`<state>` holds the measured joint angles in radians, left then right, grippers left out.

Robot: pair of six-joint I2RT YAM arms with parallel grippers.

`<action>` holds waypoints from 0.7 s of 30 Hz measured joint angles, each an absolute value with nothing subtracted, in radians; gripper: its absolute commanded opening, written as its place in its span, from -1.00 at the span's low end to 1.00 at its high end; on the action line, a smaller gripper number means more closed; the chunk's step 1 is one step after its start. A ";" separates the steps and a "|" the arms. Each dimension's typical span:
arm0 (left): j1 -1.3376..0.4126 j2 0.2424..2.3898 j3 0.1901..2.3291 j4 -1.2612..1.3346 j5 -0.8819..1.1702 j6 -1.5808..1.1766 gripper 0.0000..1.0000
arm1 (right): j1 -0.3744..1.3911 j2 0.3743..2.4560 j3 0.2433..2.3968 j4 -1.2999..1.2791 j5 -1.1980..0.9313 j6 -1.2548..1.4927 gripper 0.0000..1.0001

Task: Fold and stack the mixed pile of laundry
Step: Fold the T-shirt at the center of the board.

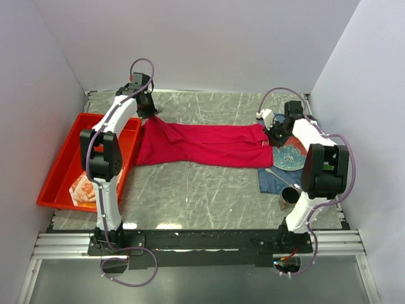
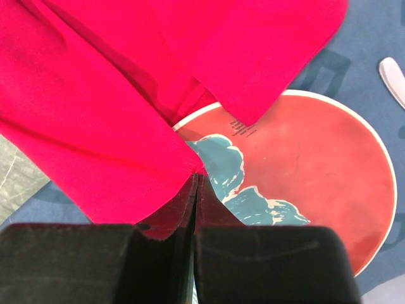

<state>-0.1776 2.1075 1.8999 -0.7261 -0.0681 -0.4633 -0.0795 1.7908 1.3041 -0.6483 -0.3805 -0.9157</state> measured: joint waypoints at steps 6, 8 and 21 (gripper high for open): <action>-0.176 2.122 1.942 -0.730 -0.065 -0.463 -0.96 | -0.080 1.786 1.308 -0.629 -0.381 -0.891 -1.00; -0.176 2.135 1.956 -0.730 -0.058 -0.463 -0.50 | -0.079 1.786 1.316 -0.629 -0.381 -0.882 -0.82; -0.173 2.138 1.980 -0.748 -0.009 -0.447 0.08 | 0.006 1.786 1.457 -0.615 -0.373 -0.805 -0.14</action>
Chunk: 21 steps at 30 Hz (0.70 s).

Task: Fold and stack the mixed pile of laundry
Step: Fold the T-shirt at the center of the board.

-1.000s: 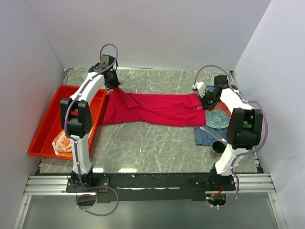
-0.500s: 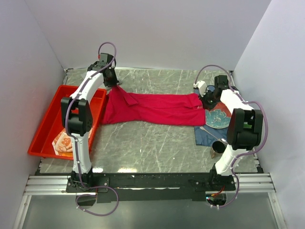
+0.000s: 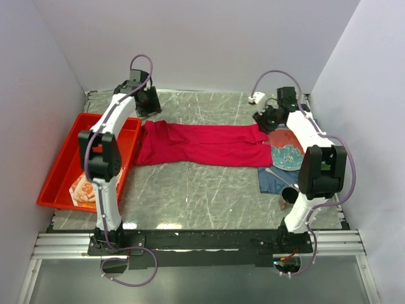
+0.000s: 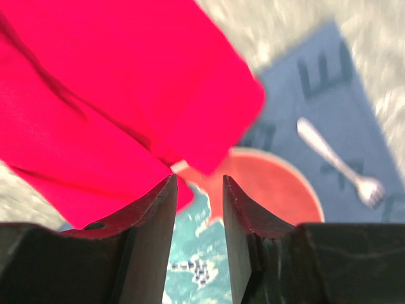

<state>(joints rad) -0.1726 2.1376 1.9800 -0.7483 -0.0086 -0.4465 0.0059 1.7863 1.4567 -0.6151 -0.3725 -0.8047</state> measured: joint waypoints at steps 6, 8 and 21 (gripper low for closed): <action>-0.172 1.831 1.667 -0.679 0.083 -0.466 -0.56 | 0.167 1.786 1.463 -0.704 -0.517 -0.986 0.02; -0.173 1.715 1.525 -0.652 0.112 -0.481 -0.56 | 0.245 1.787 1.419 -0.708 -0.515 -1.040 0.14; -0.178 1.584 1.171 -0.581 0.140 -0.544 -0.39 | 0.346 1.834 1.267 -0.752 -0.384 -1.128 0.13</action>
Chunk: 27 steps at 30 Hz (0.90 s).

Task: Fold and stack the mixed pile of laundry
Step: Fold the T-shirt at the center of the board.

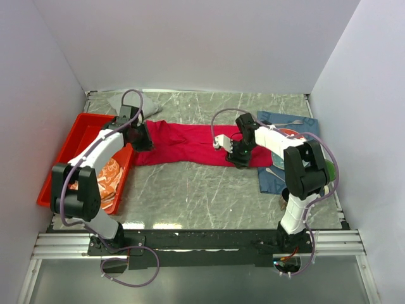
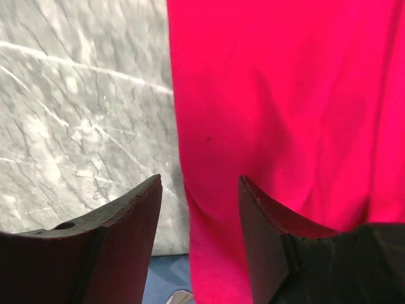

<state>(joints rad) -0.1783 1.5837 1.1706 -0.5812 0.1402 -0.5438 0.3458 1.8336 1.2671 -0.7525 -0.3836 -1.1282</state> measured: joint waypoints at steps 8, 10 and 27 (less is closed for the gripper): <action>-0.176 1.529 1.171 -0.579 0.109 -0.539 -0.39 | 0.370 1.881 1.251 -0.738 -0.294 -1.084 -0.62; -0.173 1.522 1.171 -0.579 0.107 -0.537 -0.39 | 0.379 1.897 1.275 -0.746 -0.276 -1.071 -0.94; -0.143 1.399 1.158 -0.590 0.112 -0.498 -0.43 | 0.758 1.860 1.306 -1.196 -0.575 -1.225 -0.23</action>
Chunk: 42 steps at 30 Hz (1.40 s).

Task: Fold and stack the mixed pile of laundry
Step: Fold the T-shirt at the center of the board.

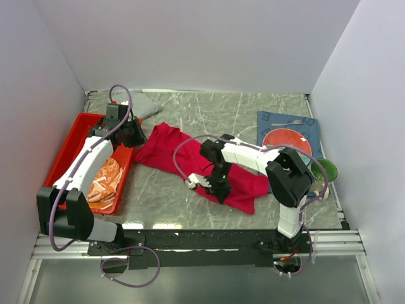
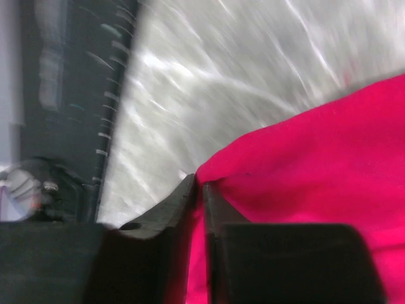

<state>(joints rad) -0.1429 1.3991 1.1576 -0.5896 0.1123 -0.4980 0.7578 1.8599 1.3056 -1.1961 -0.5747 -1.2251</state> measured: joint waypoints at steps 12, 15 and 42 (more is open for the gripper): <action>-0.142 1.216 1.128 -0.596 0.098 -0.458 0.15 | 0.480 2.279 2.289 -1.095 -0.791 -0.758 0.32; -0.141 1.162 1.092 -0.550 0.102 -0.482 0.00 | 0.419 2.411 2.391 -0.975 -0.791 -0.548 0.29; -0.128 1.108 0.870 -0.486 0.136 -0.615 -0.19 | 0.735 2.366 2.001 -0.595 -0.281 -0.398 -0.75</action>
<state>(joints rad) -0.1276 1.1084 0.8696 -0.4862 0.1356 -0.6147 0.7349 2.3665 2.0010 -0.5953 -0.2813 -0.3981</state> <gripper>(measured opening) 0.414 0.305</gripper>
